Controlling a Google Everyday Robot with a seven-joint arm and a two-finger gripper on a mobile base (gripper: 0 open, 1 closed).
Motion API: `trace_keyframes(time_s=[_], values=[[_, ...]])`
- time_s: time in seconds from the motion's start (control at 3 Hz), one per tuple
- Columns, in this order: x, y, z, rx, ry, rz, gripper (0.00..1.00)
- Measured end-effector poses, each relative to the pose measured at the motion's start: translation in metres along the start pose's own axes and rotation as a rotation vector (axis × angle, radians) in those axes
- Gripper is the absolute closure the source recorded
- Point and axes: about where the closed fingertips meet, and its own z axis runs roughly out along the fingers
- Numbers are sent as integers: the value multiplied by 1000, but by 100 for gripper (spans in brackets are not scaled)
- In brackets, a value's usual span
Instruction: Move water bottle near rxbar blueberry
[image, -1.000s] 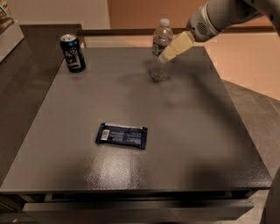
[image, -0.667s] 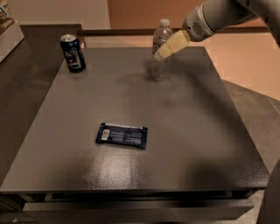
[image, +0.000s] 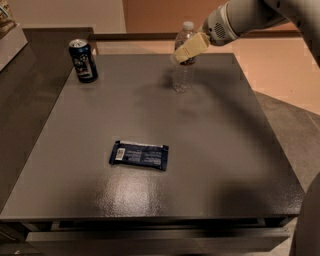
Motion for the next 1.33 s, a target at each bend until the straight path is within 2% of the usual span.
trace_keyframes(time_s=[0.67, 1.0, 1.33], values=[[-5, 17, -4, -42, -27, -14, 64], [-13, 39, -17, -77, -58, -42, 87], [-21, 77, -32, -141, -94, -96, 100]])
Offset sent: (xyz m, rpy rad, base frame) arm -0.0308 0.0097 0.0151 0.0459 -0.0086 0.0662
